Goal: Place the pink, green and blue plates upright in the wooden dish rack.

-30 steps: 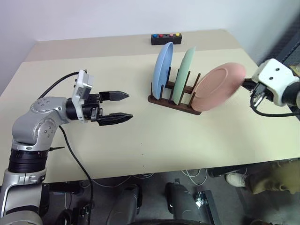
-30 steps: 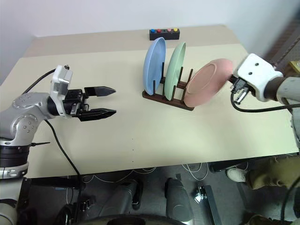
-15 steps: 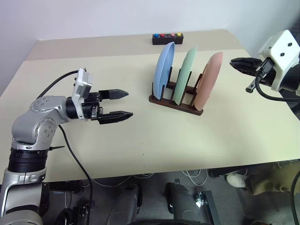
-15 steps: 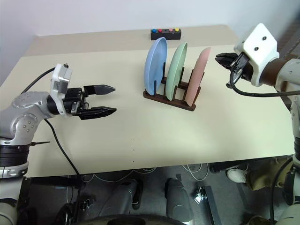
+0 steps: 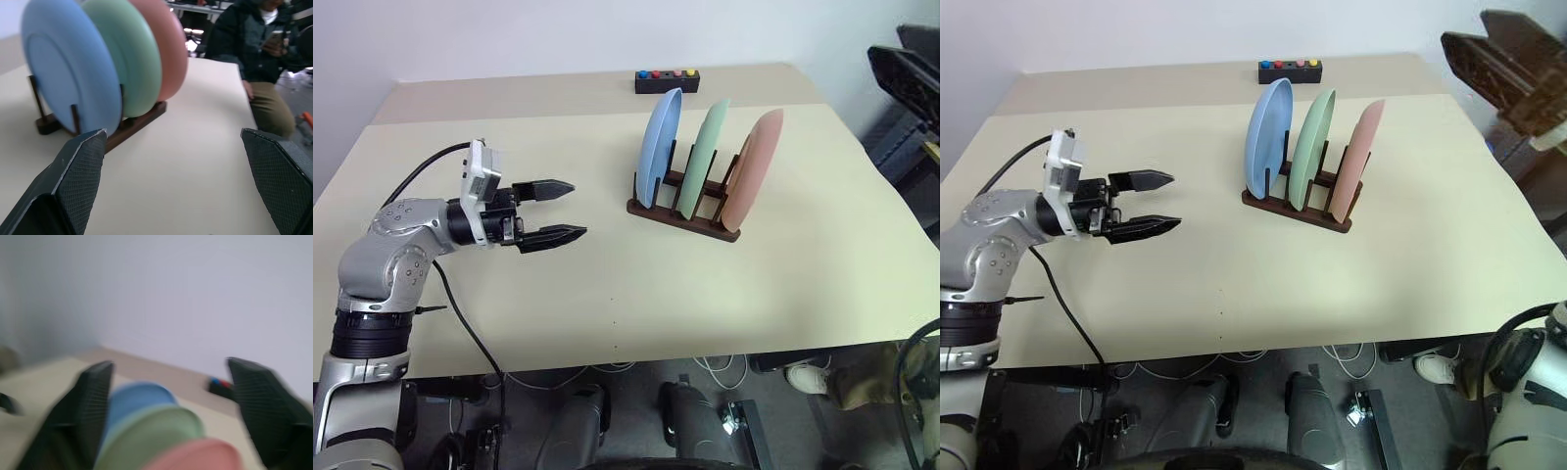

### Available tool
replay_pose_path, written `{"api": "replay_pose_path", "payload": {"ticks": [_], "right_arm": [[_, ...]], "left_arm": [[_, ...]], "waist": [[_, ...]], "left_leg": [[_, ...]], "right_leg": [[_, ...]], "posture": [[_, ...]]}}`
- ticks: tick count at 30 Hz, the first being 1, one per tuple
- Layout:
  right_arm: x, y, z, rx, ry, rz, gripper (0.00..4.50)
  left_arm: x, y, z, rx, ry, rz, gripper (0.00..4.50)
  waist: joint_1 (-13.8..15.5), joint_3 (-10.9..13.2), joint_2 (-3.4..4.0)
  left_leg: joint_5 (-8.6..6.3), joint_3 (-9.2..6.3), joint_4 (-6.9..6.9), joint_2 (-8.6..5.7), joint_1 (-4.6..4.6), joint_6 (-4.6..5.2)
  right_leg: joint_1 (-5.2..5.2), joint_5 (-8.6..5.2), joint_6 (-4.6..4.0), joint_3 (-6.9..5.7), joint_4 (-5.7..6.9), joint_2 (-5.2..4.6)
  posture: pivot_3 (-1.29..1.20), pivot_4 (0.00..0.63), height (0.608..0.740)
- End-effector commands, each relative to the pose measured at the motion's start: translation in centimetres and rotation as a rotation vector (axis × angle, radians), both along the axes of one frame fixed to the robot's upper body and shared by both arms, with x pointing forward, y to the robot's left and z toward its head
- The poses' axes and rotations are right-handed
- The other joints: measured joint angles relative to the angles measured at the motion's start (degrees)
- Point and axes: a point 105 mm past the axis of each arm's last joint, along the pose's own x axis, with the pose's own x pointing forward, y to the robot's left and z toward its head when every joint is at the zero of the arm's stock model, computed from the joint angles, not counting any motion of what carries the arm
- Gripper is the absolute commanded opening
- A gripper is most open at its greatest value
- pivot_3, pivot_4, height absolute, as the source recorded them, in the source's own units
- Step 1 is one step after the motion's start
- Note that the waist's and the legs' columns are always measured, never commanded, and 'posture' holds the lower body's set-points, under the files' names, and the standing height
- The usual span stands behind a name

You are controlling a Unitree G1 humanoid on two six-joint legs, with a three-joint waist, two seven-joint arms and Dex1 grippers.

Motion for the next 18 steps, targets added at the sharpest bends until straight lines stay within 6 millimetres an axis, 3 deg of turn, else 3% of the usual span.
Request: {"api": "replay_pose_path", "payload": {"ticks": [1, 6, 9, 12, 18], "right_arm": [[-2.9, 4.6, -3.1, -0.126, 0.081, 0.23, 4.44], [-2.0, 7.9, -9.3, -0.193, 0.195, 0.238, 4.44], [-2.1, 9.6, -9.7, -0.134, 0.159, 0.279, 4.44], [-1.8, 10.0, -9.9, -0.149, 0.131, 0.266, 4.44], [-2.5, 11.2, -10.9, -0.142, 0.152, 0.331, 4.44]], "left_arm": [[0.4, 0.4, 1.6, -0.004, -0.087, 0.021, 4.5], [2.5, 1.4, 0.7, -0.051, -0.144, 0.192, 4.5], [1.9, 1.0, 0.1, -0.048, -0.155, 0.182, 4.5], [1.2, 0.8, 0.0, -0.048, -0.154, 0.126, 4.5], [0.6, 2.0, -1.2, 0.045, -0.223, 0.175, 4.5]], "waist": [[-0.08, -0.02, -0.03], [-0.21, -0.09, -0.02], [-0.33, -0.09, -0.02], [-0.01, -0.09, -0.03], [-0.1, -0.11, -0.06]], "left_leg": [[0.0, -0.03, -0.02, 0.0, 0.0, 0.0], [0.0, 0.04, 0.07, 0.0, 0.05, 0.01], [0.0, 0.1, 0.06, 0.0, 0.02, 0.0], [0.0, 0.09, 0.07, -0.01, 0.0, 0.0], [-0.02, 0.08, 0.01, -0.01, 0.01, 0.02]], "right_leg": [[0.0, 0.0, 0.0, -0.02, 0.0, 0.0], [0.02, 0.0, 0.01, 0.02, 0.08, 0.0], [-0.05, 0.03, 0.05, 0.09, 0.1, 0.0], [-0.07, 0.04, 0.07, 0.1, 0.1, 0.01], [-0.03, 0.04, 0.07, 0.08, 0.01, 0.0]], "posture": [[0.0, 0.15, 0.74], [0.0, 0.15, 0.74], [0.0, 0.15, 0.74], [0.0, 0.15, 0.74], [0.0, 0.15, 0.74]]}}
